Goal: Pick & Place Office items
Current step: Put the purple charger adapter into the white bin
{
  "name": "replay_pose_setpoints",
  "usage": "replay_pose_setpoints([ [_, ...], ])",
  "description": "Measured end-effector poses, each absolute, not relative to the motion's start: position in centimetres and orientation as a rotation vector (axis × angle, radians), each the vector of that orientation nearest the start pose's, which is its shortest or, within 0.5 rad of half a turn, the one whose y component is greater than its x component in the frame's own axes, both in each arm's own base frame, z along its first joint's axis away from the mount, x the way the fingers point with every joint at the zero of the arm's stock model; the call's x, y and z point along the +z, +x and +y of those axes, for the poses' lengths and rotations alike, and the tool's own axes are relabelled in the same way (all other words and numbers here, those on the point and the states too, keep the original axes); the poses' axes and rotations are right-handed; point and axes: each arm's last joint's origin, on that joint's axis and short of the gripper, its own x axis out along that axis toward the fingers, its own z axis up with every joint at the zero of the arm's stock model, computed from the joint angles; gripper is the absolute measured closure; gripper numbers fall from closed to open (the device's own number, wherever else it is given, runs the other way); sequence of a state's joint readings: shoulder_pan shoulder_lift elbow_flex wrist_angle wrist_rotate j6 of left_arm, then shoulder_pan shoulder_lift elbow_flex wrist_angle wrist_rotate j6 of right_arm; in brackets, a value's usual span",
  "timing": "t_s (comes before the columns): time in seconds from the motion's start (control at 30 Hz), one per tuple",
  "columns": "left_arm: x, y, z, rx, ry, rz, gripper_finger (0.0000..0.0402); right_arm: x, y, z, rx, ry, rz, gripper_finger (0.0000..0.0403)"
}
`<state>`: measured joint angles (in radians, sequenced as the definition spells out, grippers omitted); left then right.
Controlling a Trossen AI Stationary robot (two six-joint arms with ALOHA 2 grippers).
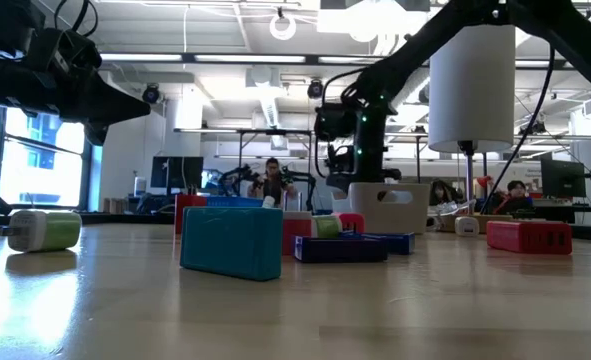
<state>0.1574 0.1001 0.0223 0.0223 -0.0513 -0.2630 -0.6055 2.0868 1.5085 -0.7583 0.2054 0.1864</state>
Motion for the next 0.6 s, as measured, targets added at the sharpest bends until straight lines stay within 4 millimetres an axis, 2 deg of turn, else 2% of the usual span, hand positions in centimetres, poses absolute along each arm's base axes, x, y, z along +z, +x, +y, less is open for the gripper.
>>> replay_pose_setpoints([
  [0.23, 16.52, 10.13, 1.76, 0.215, -0.265, 0.028, 0.04, 15.48, 33.27, -24.17, -0.793, 0.449, 1.262, 0.0256],
  [0.6, 16.53, 10.12, 1.76, 0.216, -0.265, 0.028, 0.04, 15.49, 33.27, -24.17, -0.801, 0.442, 1.263, 0.0162],
])
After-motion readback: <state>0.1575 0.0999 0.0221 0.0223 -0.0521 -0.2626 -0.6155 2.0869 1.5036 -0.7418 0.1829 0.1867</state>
